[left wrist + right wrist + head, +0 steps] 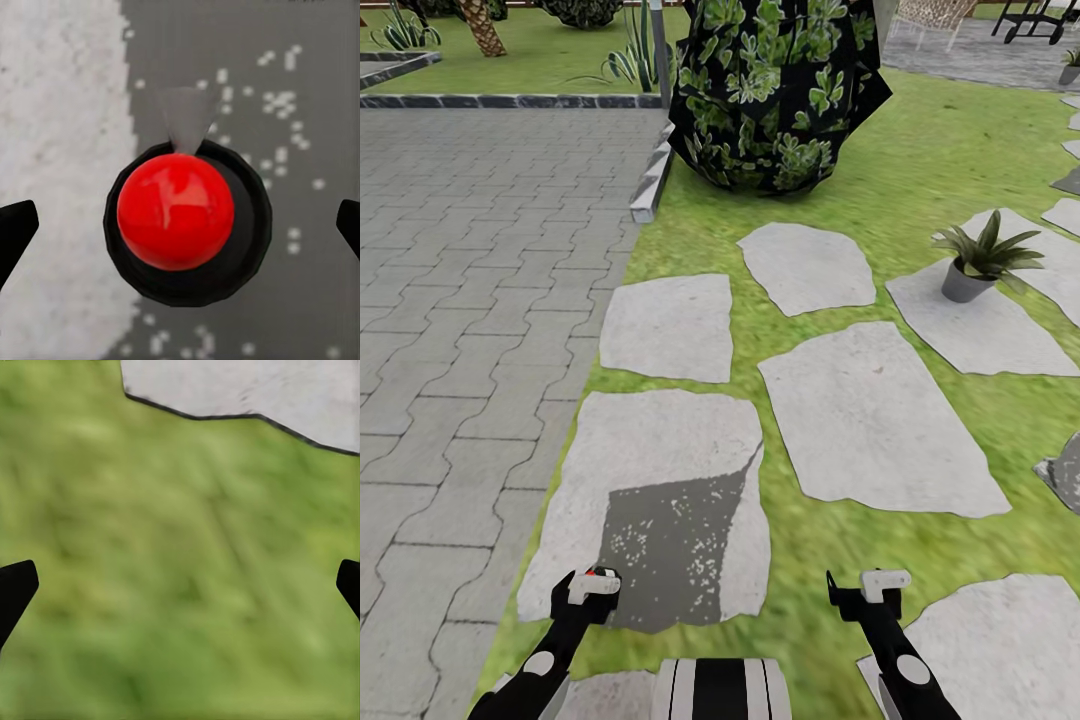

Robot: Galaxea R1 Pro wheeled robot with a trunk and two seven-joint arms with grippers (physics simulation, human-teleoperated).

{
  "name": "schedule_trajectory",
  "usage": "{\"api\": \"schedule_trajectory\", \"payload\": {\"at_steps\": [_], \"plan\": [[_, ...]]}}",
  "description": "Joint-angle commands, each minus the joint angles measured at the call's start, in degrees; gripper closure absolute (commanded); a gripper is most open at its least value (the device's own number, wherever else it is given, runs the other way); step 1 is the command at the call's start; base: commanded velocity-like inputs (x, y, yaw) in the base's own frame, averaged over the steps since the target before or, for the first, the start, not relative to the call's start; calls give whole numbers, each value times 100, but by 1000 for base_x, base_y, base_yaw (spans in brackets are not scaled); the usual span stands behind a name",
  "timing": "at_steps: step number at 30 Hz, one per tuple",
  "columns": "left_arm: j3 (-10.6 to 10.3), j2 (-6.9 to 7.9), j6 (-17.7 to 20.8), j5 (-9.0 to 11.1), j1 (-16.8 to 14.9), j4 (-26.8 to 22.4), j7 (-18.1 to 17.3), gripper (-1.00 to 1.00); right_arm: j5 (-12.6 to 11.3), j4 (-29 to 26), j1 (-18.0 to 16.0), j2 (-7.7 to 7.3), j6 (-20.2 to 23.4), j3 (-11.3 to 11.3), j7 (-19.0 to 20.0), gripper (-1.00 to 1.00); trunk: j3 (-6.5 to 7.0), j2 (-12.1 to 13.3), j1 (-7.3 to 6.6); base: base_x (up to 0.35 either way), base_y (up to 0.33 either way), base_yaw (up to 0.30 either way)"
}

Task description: Pick up the pesticide atomizer in the garden and spray insectifuge to fully cover both potted plants in the garden.

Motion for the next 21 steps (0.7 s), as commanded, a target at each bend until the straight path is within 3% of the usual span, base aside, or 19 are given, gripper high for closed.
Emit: {"api": "schedule_trajectory", "payload": {"at_steps": [1,21], "plan": [[34,-4,-24,-61,-4,6,12,-100,60,4,-1,1,-12,-5,-19,-100,-3,-1,-1,2,0,0],[34,1,-25,-61,-2,6,10,-100,60,6,-3,1,-11,-5,-19,-100,-3,-1,-1,0,0,0]]}}
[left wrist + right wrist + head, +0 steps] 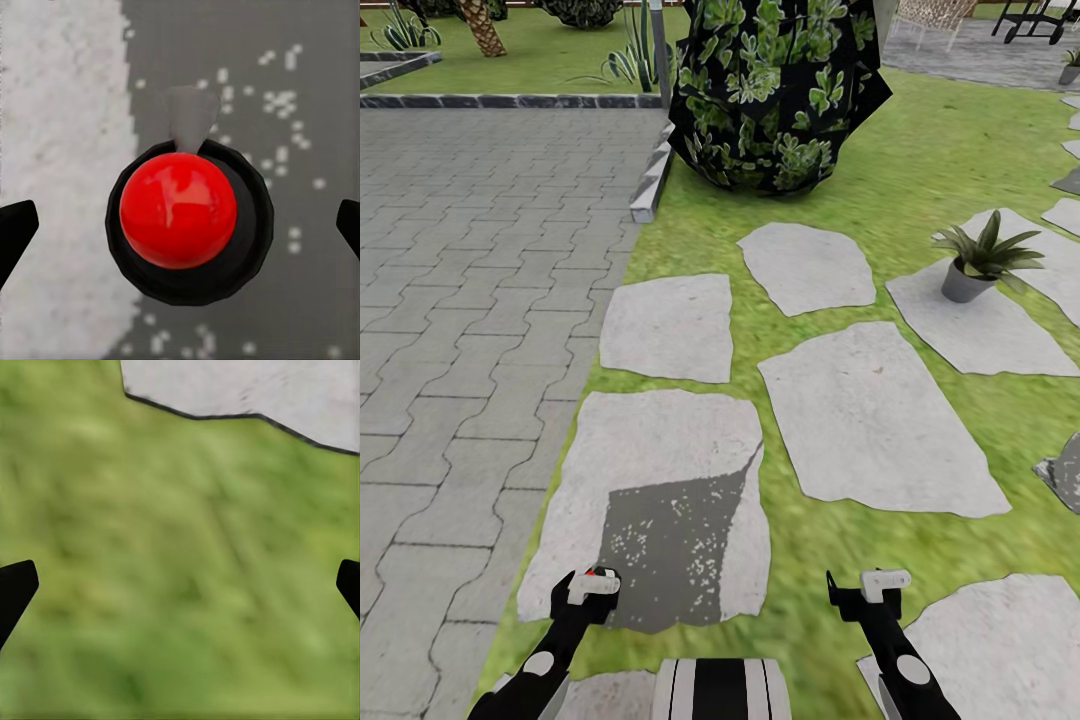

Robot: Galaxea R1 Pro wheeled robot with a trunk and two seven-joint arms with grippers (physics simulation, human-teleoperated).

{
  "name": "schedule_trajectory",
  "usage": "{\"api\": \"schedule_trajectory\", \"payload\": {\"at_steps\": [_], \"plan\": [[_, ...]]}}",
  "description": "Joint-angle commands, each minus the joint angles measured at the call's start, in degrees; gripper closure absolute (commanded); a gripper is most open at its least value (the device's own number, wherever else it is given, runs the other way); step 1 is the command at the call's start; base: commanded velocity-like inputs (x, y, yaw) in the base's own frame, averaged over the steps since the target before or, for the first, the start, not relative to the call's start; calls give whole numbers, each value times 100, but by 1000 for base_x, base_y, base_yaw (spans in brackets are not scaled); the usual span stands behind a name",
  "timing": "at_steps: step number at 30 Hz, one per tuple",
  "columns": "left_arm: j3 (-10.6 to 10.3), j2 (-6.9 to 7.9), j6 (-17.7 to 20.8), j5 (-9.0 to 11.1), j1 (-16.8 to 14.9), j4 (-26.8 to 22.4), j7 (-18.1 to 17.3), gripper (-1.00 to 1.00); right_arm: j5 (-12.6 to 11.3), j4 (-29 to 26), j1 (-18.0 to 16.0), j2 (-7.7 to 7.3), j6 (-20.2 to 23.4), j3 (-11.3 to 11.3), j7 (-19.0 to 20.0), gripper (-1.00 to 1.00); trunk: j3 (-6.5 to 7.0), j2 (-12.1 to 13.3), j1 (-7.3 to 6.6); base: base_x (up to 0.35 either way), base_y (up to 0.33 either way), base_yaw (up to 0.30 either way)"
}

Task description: Pick up the pesticide atomizer in the garden and spray insectifuge to fully cover both potted plants in the garden.

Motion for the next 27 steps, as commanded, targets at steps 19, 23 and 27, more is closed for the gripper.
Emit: {"api": "schedule_trajectory", "payload": {"at_steps": [19,23,27], "plan": [[34,-2,-24,-61,0,6,14,-100,60,2,-4,1,-14,-5,-19,-100,-3,-1,-1,-13,0,0],[34,-2,-22,-61,0,6,14,-100,60,0,-1,2,-14,-5,-19,-100,-3,-1,-1,-65,0,0],[34,-2,-23,-61,-2,6,14,-100,60,1,-3,1,-14,-5,-19,-100,5,-1,-1,-17,0,0]]}}
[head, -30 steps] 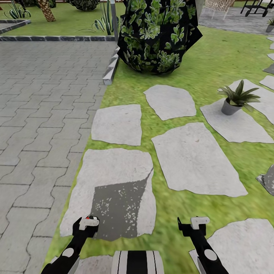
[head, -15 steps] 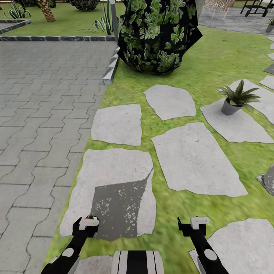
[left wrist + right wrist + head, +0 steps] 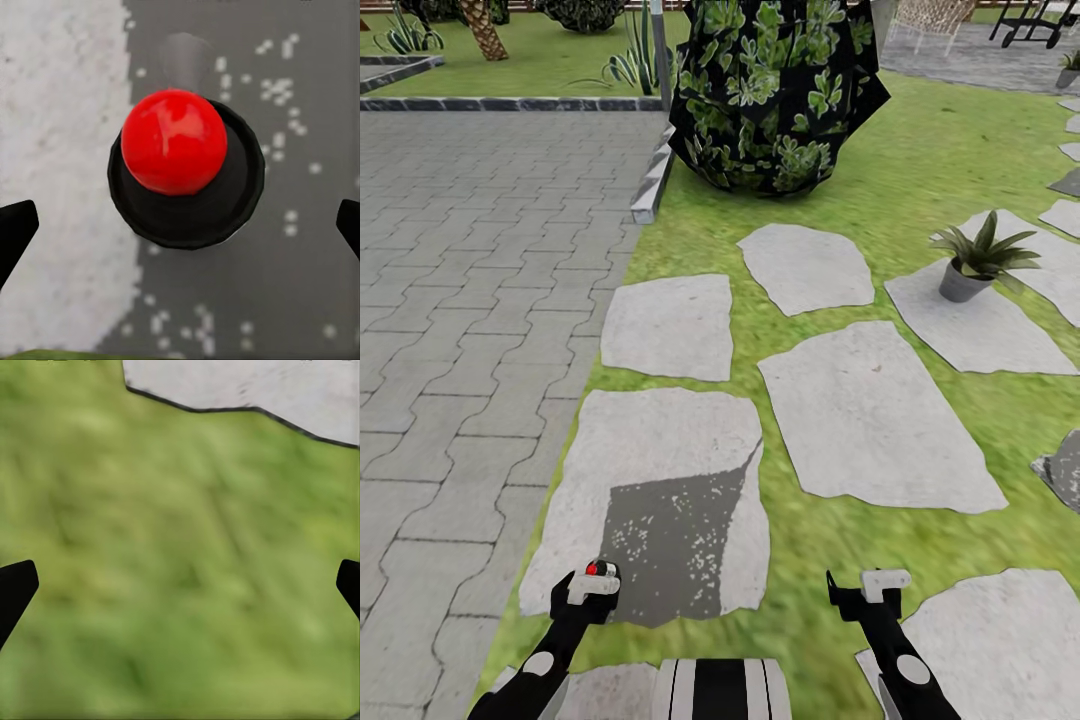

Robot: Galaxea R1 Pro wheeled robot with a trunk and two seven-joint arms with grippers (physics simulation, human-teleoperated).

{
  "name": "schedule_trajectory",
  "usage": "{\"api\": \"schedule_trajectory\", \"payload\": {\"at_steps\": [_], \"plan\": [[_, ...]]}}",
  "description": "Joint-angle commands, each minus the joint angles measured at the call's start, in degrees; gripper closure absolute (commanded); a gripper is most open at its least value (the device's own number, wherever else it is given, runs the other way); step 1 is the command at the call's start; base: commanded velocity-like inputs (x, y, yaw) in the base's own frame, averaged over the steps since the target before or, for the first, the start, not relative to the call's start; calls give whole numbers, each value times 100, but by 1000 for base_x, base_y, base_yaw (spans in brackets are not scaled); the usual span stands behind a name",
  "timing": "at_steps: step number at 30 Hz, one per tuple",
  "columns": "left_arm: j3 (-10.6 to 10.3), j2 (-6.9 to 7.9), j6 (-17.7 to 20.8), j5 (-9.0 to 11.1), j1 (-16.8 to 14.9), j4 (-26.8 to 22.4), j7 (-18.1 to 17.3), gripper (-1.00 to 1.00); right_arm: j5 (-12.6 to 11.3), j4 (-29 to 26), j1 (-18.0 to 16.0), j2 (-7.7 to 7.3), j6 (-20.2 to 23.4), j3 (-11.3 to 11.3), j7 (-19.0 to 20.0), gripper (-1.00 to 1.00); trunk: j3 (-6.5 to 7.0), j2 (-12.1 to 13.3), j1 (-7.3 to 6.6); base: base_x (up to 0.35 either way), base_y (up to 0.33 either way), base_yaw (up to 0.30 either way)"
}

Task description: Pick up the pesticide atomizer in the garden and spray insectifuge to fully cover both potted plants in the garden.

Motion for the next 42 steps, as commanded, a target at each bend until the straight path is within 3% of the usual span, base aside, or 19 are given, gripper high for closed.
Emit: {"api": "schedule_trajectory", "payload": {"at_steps": [1,42], "plan": [[33,-3,-24,-61,-2,6,12,-100,60,4,-2,1,-12,-5,-19,-100,2,-1,-1,-7,0,0],[35,-3,-23,-61,-5,-3,12,-100,62,6,-1,1,-8,-5,-19,-100,57,-1,-1,5,0,-4]]}}
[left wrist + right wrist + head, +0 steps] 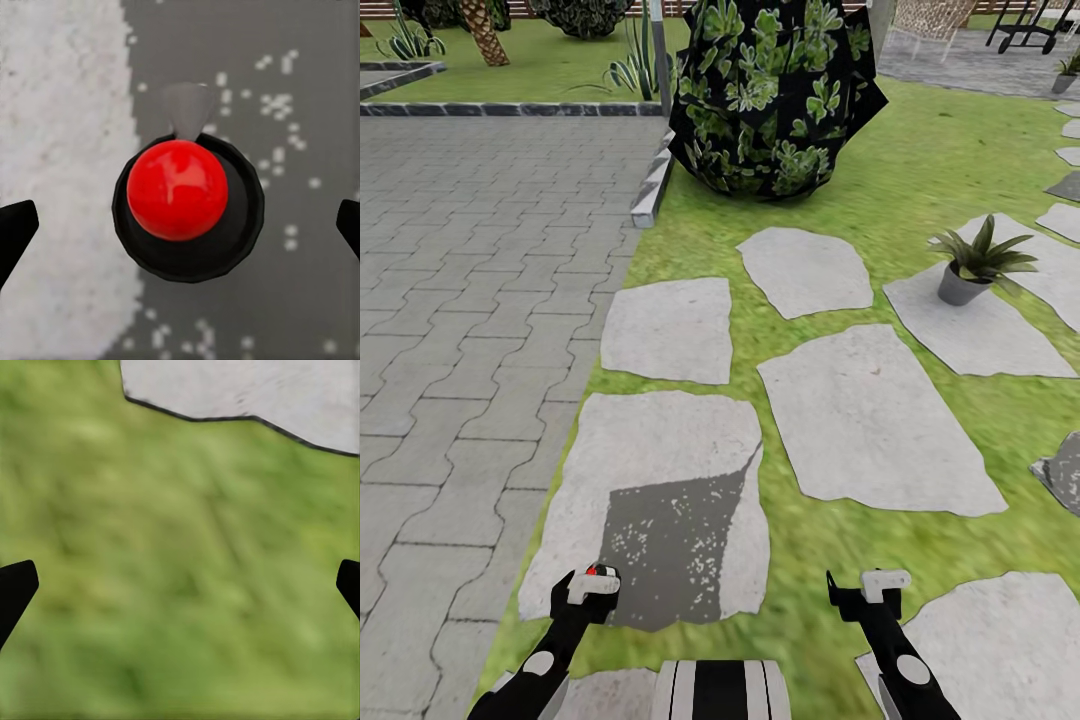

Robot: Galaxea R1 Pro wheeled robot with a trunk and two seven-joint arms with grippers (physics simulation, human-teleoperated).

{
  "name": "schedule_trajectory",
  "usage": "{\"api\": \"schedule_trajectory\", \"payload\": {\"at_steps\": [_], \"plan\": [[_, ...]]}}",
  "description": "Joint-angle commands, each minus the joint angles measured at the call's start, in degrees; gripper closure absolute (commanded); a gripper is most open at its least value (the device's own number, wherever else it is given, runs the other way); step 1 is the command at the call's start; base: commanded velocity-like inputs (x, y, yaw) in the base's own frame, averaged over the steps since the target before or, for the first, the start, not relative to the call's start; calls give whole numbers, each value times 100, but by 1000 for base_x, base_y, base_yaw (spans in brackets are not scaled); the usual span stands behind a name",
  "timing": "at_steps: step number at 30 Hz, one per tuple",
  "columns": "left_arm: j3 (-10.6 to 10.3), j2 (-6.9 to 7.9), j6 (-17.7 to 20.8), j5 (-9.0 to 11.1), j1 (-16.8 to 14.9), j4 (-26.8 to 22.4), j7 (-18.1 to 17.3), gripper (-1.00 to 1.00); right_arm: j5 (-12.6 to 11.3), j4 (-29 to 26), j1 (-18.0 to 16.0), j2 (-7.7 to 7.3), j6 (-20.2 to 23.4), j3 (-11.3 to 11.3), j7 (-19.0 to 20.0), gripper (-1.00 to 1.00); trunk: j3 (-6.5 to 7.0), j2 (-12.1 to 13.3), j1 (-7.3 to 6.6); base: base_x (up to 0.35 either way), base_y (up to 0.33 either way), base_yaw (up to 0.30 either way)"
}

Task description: Pick up the pesticide atomizer in the garden and spray insectifuge to fully cover both potted plants in the garden.

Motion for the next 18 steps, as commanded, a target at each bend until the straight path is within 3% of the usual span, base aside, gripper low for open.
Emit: {"api": "schedule_trajectory", "payload": {"at_steps": [1,18], "plan": [[36,-3,-24,-61,-4,4,12,-100,60,3,-2,1,-14,-5,-19,-100,-3,-1,-1,0,0,0],[136,-3,-25,-61,-2,-3,3,-100,59,3,-2,1,-16,-5,-19,-100,42,-1,-1,0,0,-26]]}}
